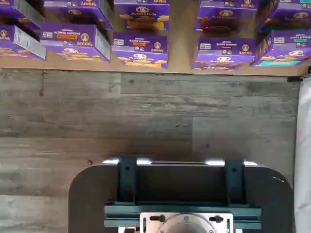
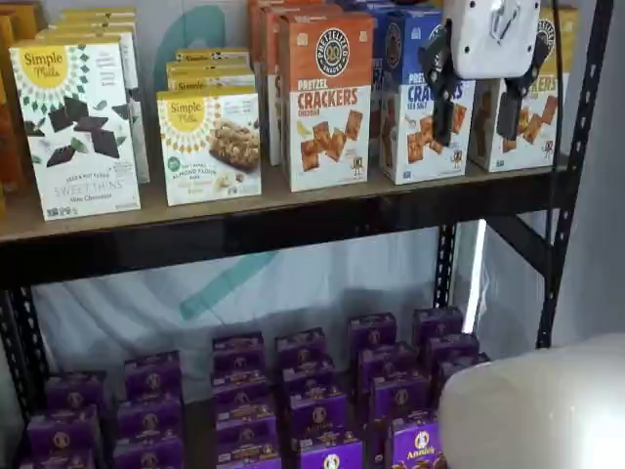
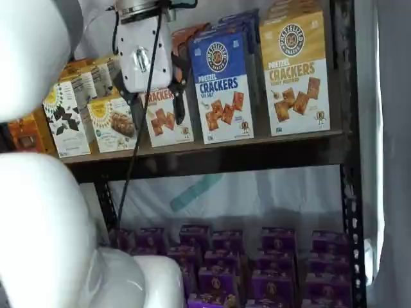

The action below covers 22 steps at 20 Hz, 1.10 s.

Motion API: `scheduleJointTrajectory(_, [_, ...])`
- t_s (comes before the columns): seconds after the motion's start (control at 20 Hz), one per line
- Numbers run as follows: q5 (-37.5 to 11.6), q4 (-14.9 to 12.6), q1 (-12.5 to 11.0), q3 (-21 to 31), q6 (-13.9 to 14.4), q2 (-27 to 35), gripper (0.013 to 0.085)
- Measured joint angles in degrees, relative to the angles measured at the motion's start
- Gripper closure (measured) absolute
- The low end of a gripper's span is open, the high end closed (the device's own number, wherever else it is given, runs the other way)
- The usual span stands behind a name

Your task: Retrieve the yellow and white box located on the top shelf, the sixth one from the left

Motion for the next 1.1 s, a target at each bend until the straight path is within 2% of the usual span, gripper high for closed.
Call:
scheduleJointTrajectory(0.05, [0.4,1.1,-1.0,-0.1,-0.5,0.2,0.0130])
scheduleJointTrajectory(0.1, [1.1,3.8,-3.5,-0.4,-1.6,0.5,0.0130])
scheduleJointTrajectory(0.2, [1.3,4.6,-4.1,-0.4,-2.0,0.5,0.0130])
scheduleJointTrajectory(0.3, [1.2,4.3,-3.9,-0.4,-2.0,0.4,0.0130])
scheduleJointTrajectory(0.5, [0.3,1.3,-2.2,-0.1,-1.7,0.0,0.0130])
scheduleJointTrajectory(0.7, [-2.0,-1.5,-2.7,0.9,-3.3,-0.7,0.0130])
scheduleJointTrajectory(0.85, [-4.8,-3.8,-5.1,1.9,-6.3,-1.2,0.0130])
scheduleJointTrajectory(1.1, [-11.5,-5.6,-11.9,3.7,-13.2,-1.1,0.0130])
